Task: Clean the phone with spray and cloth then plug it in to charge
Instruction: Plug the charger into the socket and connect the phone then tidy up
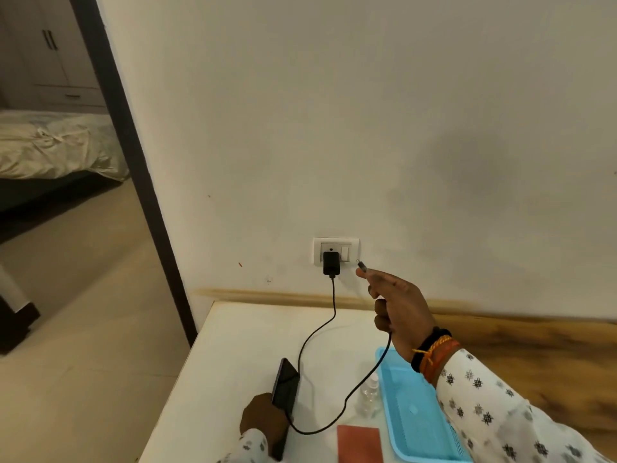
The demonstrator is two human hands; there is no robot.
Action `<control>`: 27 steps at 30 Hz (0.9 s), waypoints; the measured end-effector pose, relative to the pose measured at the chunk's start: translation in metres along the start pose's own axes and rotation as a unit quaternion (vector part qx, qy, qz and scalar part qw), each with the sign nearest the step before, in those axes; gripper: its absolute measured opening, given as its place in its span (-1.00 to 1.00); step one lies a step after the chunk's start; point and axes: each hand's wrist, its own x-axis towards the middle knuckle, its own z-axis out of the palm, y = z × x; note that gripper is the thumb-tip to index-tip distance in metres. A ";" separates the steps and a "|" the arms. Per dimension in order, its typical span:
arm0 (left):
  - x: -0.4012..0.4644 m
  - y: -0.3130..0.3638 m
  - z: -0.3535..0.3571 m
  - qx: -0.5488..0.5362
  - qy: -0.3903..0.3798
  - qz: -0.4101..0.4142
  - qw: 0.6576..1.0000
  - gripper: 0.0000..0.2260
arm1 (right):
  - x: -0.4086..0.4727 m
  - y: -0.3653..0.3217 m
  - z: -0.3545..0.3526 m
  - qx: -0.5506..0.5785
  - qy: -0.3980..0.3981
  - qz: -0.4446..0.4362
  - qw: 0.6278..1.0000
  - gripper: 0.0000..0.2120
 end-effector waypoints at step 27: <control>-0.092 0.179 -0.138 -0.736 -0.257 0.183 0.599 -0.27 | -0.074 -0.016 0.070 -0.034 -0.083 -0.034 0.995 -0.87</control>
